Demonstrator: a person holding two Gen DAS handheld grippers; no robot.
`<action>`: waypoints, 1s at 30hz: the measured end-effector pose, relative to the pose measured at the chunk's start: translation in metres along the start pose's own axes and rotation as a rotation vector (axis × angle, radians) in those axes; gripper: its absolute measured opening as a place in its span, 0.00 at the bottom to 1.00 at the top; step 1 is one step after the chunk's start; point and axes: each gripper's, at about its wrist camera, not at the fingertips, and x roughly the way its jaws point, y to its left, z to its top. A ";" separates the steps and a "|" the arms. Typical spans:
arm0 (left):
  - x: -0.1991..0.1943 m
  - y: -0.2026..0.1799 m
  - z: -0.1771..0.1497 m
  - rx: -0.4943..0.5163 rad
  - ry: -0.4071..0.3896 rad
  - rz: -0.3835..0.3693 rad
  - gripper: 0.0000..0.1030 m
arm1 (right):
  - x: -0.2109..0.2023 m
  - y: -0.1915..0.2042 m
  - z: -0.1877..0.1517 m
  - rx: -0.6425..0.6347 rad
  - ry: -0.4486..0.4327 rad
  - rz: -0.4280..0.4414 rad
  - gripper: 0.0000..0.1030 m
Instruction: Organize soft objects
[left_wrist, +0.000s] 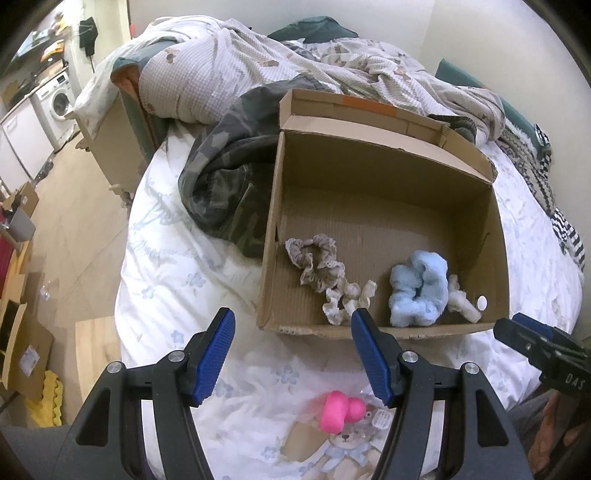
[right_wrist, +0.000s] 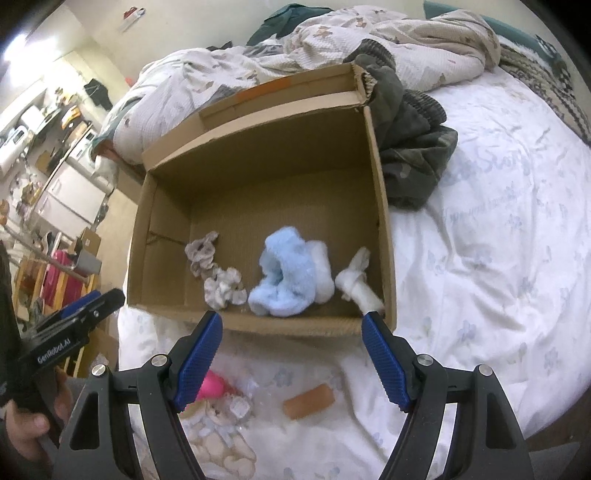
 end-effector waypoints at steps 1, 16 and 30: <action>-0.001 0.001 -0.002 -0.003 0.001 0.001 0.61 | -0.001 0.001 -0.001 -0.005 0.002 0.002 0.80; 0.014 0.012 -0.036 0.010 0.156 0.005 0.60 | 0.009 0.005 -0.026 0.022 0.093 0.056 0.80; 0.088 -0.019 -0.093 0.133 0.517 -0.067 0.45 | 0.025 -0.006 -0.028 0.062 0.150 0.017 0.80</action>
